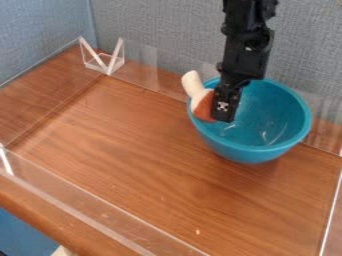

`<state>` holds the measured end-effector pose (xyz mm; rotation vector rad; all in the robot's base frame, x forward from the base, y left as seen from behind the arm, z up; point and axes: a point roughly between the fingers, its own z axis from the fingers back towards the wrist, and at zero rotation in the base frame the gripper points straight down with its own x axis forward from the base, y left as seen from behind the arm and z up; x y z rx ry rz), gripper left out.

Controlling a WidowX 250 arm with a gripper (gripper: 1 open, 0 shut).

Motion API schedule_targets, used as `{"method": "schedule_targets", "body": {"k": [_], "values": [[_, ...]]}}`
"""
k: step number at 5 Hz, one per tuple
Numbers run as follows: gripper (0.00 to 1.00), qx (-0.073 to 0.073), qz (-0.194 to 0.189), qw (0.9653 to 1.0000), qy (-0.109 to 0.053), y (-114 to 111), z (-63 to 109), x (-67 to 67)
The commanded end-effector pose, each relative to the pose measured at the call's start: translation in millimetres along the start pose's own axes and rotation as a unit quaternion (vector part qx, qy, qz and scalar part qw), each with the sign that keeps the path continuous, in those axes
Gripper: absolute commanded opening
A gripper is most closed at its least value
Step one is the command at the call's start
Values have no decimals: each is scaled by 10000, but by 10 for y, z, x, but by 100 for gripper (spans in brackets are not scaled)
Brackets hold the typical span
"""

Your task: Put the mushroom in the blue bowl

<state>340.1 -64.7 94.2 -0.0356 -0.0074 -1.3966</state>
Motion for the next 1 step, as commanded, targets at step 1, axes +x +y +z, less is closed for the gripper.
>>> {"method": "schedule_targets", "body": {"k": [1], "values": [[0,419,-94,9989,-181,38,294,159]]}}
